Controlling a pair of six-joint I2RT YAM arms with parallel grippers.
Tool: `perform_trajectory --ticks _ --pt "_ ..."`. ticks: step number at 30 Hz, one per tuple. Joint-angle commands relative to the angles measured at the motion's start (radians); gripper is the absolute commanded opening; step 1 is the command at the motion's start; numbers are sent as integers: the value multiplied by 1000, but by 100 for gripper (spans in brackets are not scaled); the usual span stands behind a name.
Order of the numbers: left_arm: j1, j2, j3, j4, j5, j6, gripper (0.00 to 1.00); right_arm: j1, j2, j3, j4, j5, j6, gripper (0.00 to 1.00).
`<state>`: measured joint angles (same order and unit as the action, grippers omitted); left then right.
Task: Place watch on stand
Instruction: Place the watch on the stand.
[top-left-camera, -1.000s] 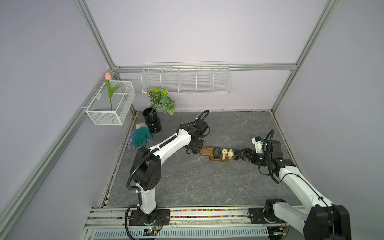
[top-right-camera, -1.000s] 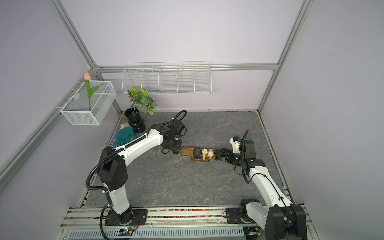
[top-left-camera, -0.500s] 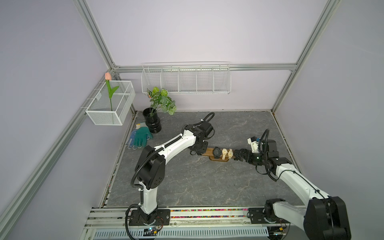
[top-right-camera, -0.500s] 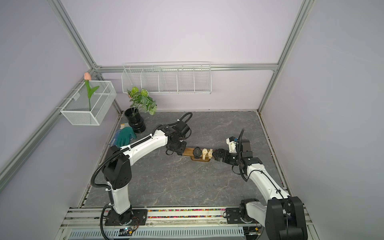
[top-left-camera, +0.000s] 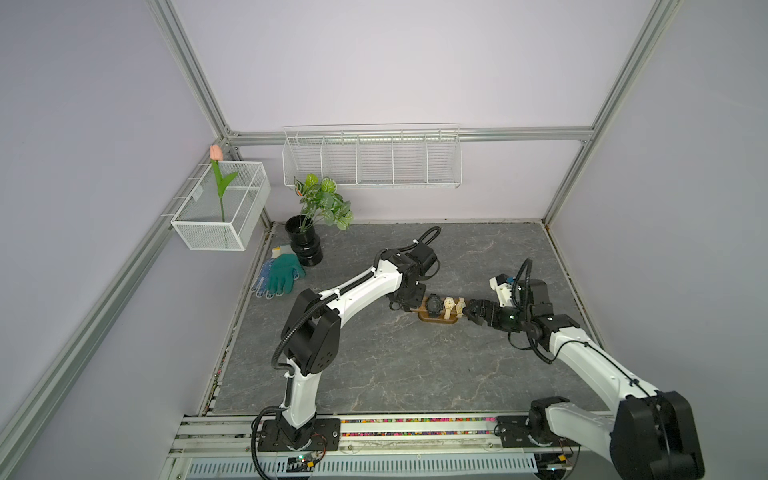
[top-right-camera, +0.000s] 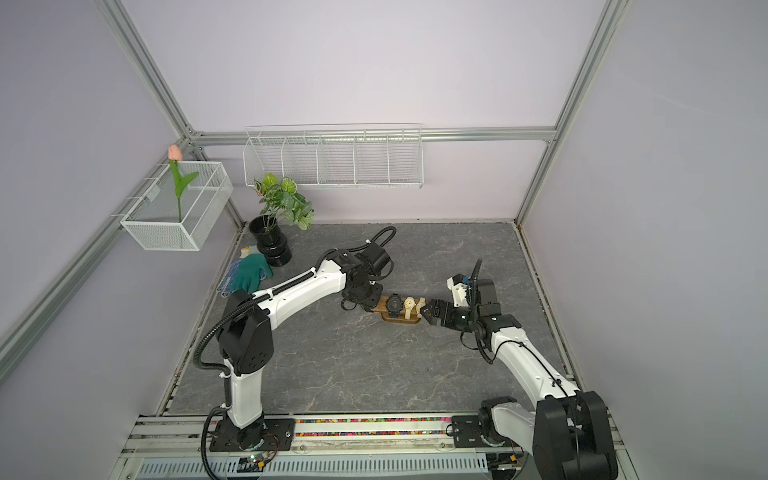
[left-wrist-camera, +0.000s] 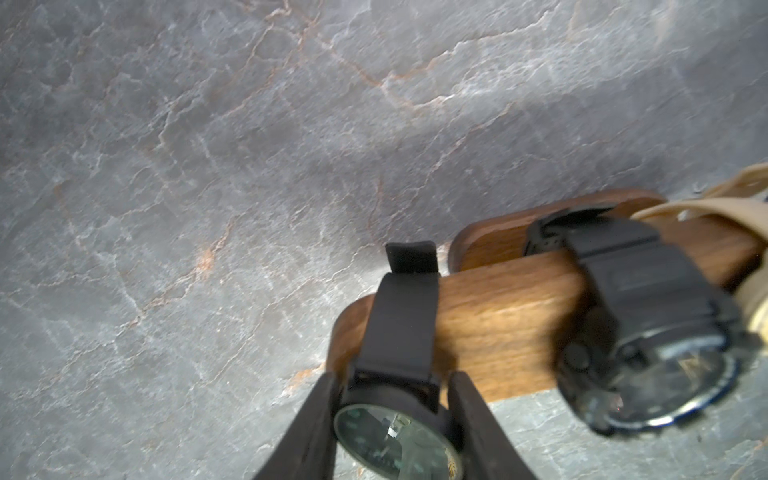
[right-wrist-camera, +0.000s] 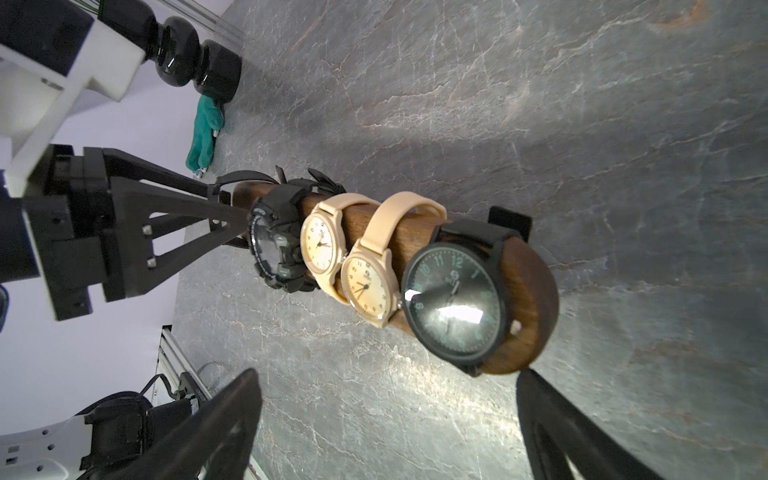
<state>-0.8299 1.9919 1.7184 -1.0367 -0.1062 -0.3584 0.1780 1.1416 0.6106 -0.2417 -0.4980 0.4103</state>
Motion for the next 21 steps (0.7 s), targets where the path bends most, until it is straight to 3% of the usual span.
perform_trajectory --ticks 1,15,21 --pt "-12 24 46 -62 1 -10 33 12 -14 -8 22 8 -16 96" --pt "-34 60 76 -53 28 -15 35 21 -9 -7 36 16 -10 95" --pt "-34 55 52 -28 63 -7 47 21 -16 -14 38 29 -2 95"
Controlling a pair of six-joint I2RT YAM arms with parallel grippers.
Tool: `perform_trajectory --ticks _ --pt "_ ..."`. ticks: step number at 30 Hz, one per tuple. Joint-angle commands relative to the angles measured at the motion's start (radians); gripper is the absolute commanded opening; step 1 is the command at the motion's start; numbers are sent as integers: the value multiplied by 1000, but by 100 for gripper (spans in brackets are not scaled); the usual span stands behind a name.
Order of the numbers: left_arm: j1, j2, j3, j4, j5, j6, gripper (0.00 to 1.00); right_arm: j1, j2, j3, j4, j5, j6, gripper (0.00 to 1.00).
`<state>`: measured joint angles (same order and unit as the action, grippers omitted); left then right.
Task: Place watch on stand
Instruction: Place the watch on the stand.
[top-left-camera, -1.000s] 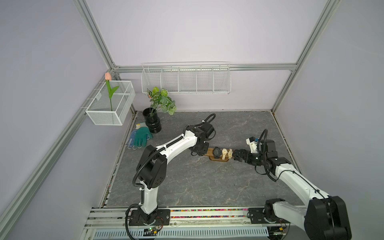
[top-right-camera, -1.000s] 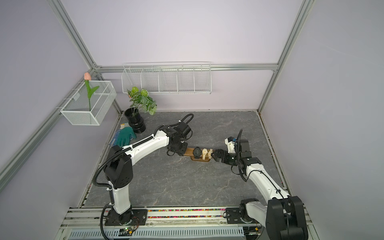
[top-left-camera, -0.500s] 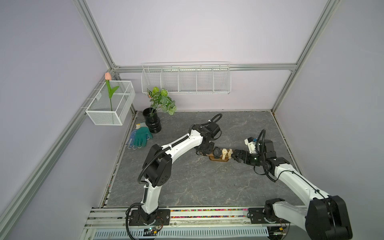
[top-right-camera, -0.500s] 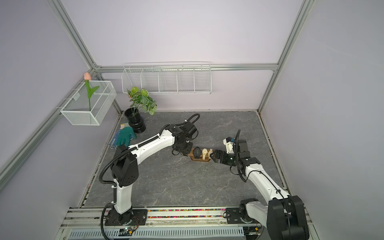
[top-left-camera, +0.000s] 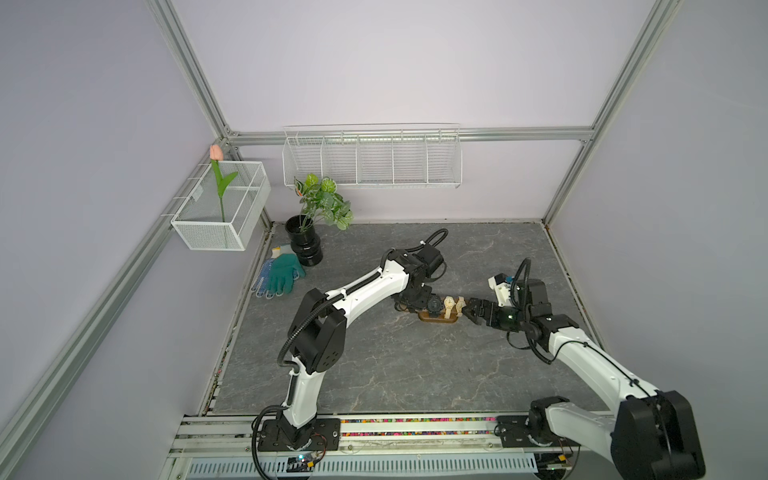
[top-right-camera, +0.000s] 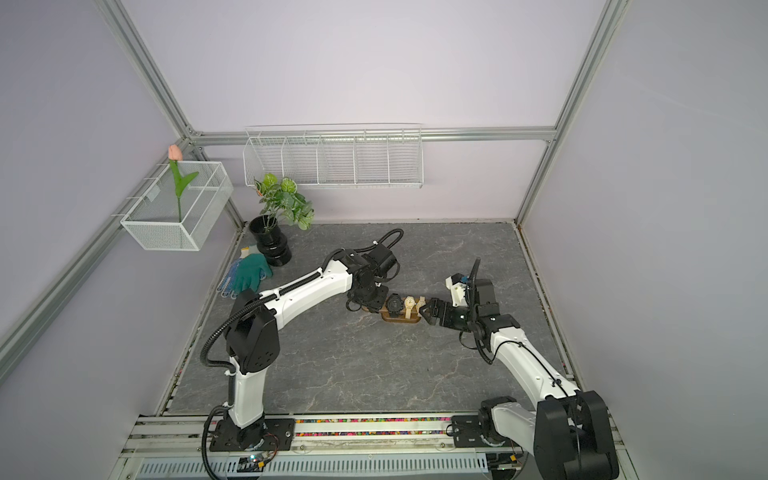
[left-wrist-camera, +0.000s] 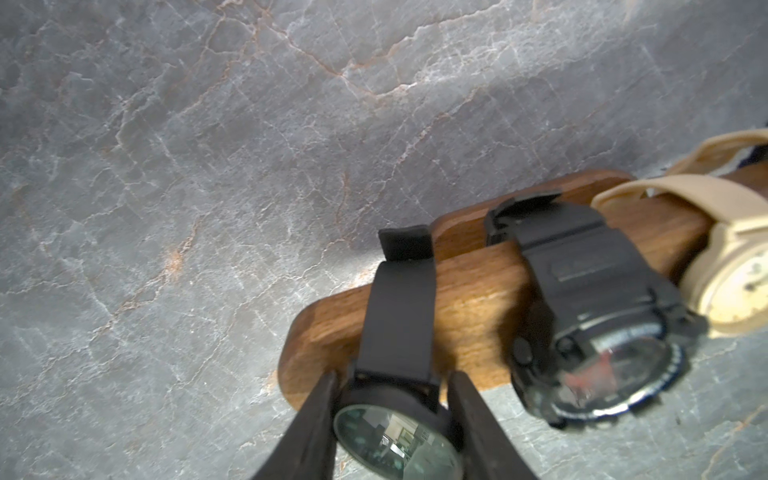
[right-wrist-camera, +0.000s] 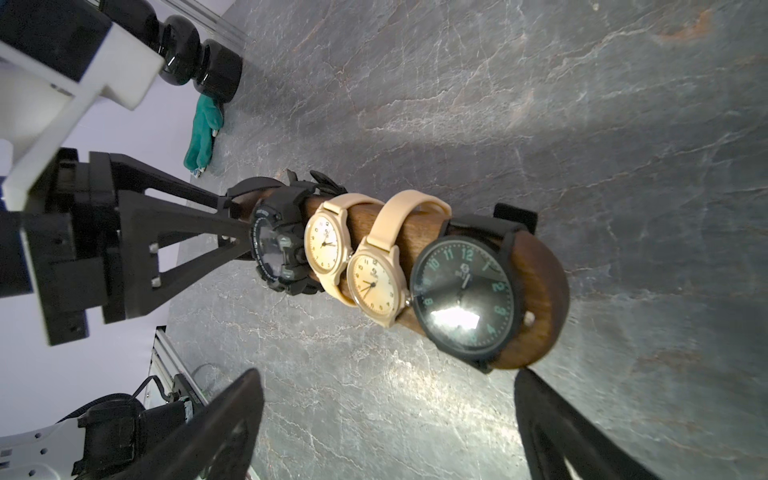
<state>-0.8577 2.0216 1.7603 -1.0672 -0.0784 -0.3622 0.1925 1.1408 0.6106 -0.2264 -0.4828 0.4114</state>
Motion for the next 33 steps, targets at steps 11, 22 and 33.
perform_trajectory --ticks 11,22,33 --pt "-4 -71 -107 111 76 -10 62 7 -95 -15 -29 123 -4 96" --pt "16 -122 -164 159 75 -21 51 7 -98 2 -54 142 -13 96" --pt "36 -322 -339 364 71 -40 50 7 -122 54 -131 196 -50 95"
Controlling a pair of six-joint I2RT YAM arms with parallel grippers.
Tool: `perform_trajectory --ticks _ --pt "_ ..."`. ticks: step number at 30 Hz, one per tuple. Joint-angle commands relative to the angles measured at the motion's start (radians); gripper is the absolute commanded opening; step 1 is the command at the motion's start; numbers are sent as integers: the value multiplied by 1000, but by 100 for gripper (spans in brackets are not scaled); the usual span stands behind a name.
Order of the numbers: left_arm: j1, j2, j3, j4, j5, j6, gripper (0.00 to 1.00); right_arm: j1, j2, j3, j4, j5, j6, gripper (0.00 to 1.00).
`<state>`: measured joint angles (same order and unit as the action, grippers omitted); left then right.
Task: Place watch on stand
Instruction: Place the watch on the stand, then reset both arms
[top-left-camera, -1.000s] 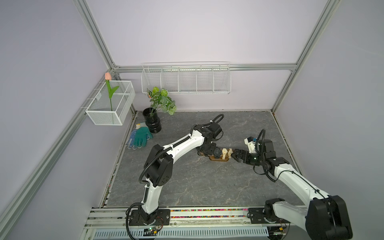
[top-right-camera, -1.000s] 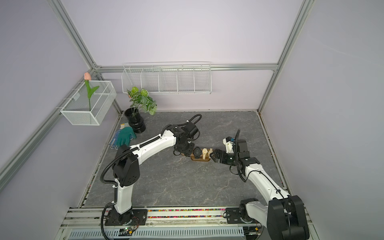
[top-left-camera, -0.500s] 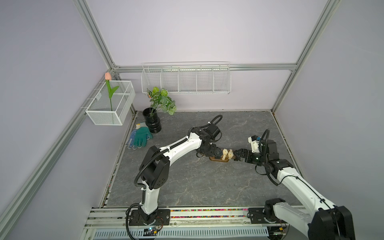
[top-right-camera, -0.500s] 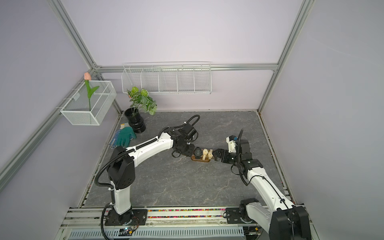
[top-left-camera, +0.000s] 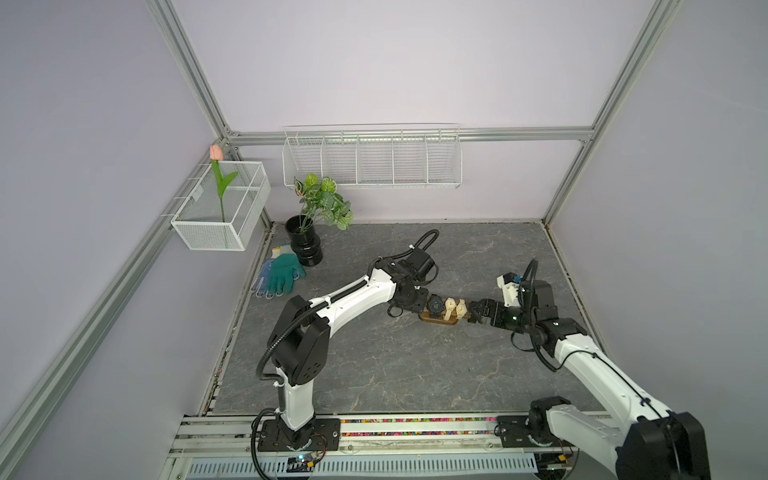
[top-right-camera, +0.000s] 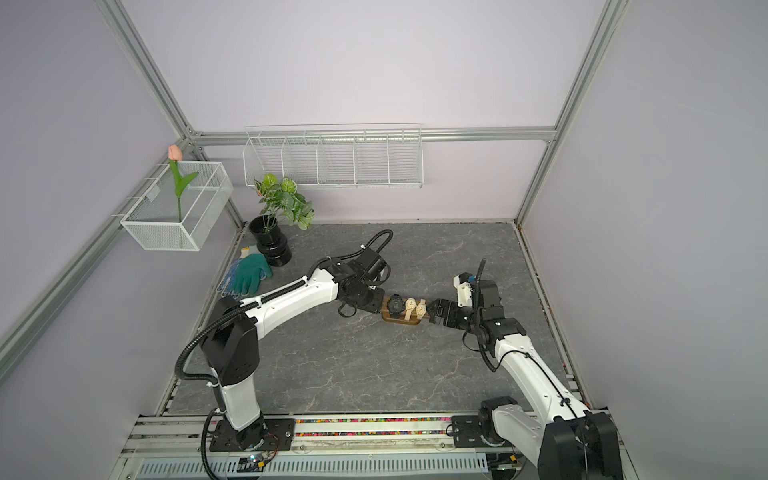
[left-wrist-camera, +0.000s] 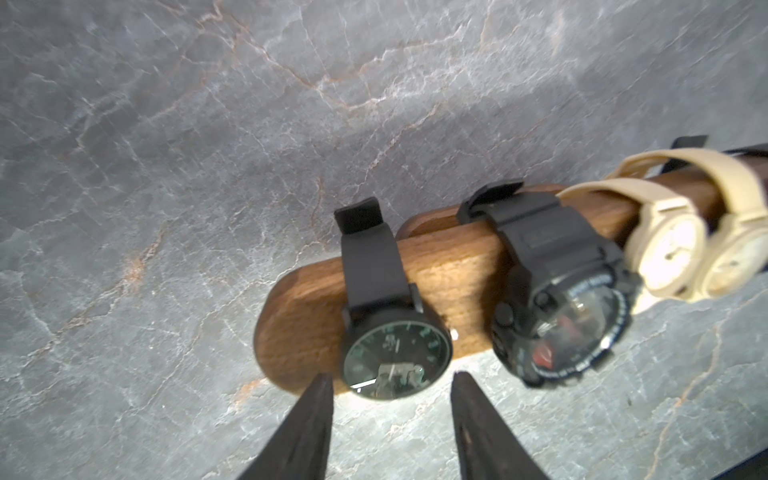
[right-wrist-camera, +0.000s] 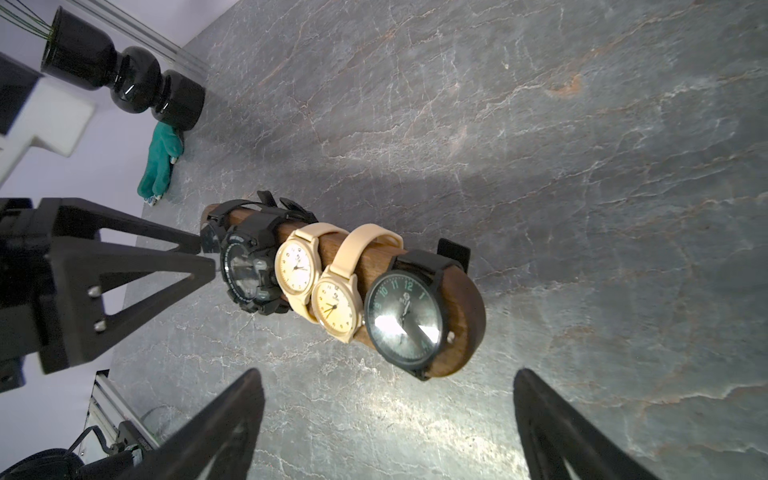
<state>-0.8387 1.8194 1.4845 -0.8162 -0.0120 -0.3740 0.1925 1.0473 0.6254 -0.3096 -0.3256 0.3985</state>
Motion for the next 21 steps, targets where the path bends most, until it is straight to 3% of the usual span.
perform_trajectory --ticks 1,3,7,10,13,15,21 --pt "23 -182 -119 173 14 -31 51 7 -46 50 -68 67 -42 95" --pt "31 -302 -214 255 -15 -25 55 6 -98 59 -91 121 -46 99" --pt "66 -524 -375 346 -157 -1 62 0 -232 62 -90 230 -51 88" --pt "89 -673 -510 438 -344 25 77 -5 -306 62 -55 298 -71 88" --pt "106 -786 -686 662 -548 20 92 -13 -348 52 13 388 -60 88" --pt "117 -826 -771 781 -639 25 100 -19 -362 35 74 431 -46 88" --pt "204 -796 -849 931 -853 197 100 -65 -304 30 160 519 -66 89"
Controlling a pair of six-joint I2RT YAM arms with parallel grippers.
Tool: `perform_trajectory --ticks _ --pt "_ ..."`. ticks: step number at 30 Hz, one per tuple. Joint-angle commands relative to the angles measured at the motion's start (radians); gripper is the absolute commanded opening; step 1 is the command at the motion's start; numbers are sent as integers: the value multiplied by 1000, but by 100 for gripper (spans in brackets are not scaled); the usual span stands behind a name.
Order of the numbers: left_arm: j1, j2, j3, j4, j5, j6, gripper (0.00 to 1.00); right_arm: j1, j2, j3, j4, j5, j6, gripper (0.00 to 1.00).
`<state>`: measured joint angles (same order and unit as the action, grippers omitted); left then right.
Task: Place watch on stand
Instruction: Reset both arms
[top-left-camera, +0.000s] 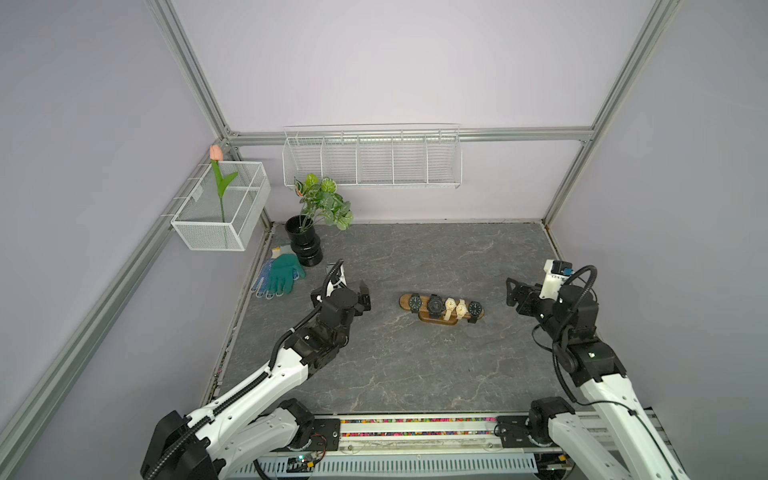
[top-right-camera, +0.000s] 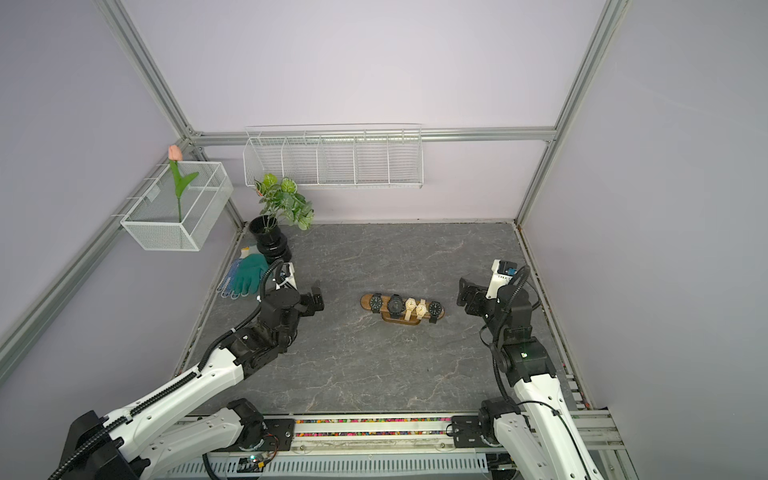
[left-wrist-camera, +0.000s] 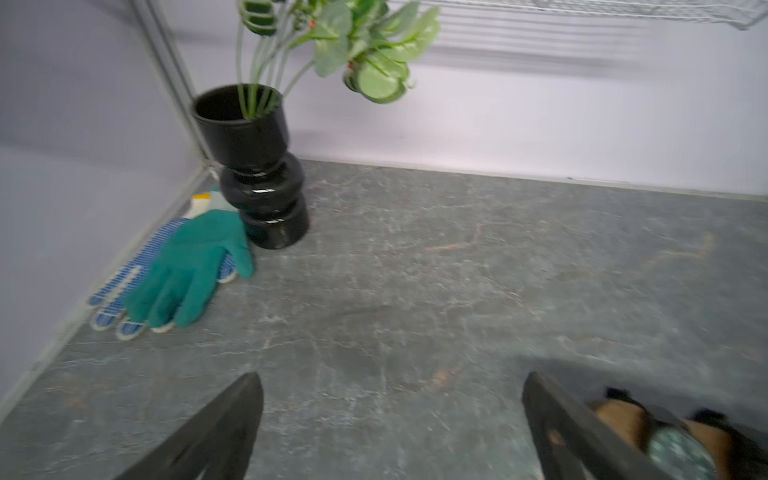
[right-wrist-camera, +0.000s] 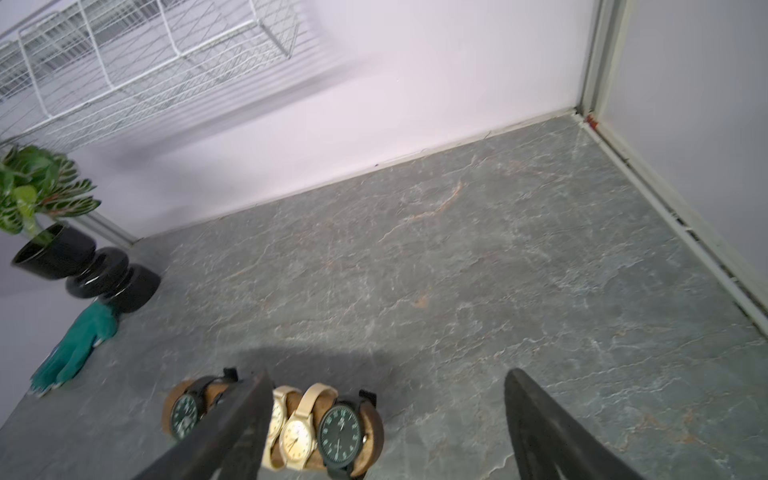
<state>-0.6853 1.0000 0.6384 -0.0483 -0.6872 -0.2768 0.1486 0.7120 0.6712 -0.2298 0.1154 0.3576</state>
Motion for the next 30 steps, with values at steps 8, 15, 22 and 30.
perform_trajectory --ticks 8,15,22,30 --pt "337 269 8 224 -153 149 99 -127 263 -144 326 288 -75 88" --pt "426 408 -104 510 119 230 100 -132 572 -238 657 223 -150 88" --pt "523 468 -218 834 288 309 99 -92 637 -272 854 158 -234 88" --pt "613 511 -201 804 446 252 100 -83 607 -349 1006 176 -382 88"
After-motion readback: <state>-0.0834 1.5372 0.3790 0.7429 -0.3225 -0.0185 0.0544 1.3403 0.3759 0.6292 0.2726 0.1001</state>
